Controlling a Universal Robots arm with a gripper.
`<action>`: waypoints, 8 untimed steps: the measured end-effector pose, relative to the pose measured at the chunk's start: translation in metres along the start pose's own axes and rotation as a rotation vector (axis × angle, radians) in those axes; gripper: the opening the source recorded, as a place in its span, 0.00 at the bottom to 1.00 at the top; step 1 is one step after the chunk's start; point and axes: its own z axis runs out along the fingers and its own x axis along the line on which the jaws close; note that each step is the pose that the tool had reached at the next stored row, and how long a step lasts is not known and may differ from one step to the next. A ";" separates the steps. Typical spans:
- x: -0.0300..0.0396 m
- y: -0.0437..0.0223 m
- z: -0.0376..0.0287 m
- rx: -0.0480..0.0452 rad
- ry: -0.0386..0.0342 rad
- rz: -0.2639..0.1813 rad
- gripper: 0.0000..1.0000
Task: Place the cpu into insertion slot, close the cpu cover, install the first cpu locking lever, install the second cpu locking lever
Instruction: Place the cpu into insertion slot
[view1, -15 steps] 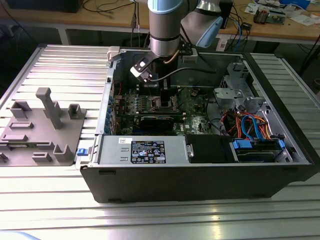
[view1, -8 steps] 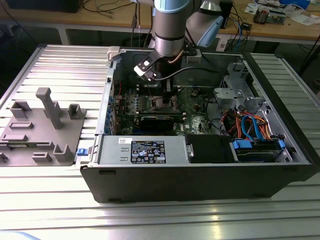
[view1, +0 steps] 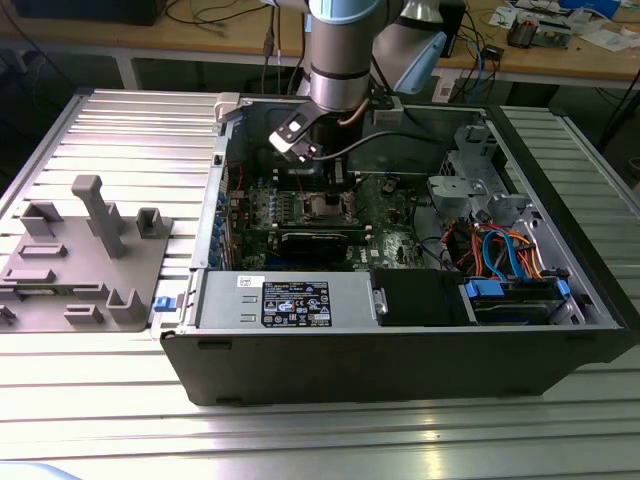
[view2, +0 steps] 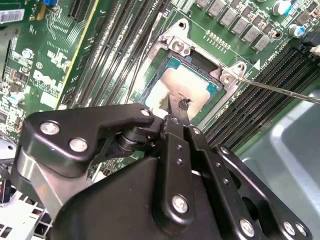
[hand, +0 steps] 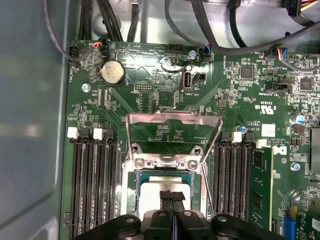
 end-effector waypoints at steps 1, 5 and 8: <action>0.0000 0.0000 -0.0006 0.0015 0.0001 -0.001 0.11; -0.0003 0.0003 -0.0039 0.0208 0.0003 -0.002 0.11; -0.0006 0.0015 -0.0102 0.0227 0.0007 -0.002 0.11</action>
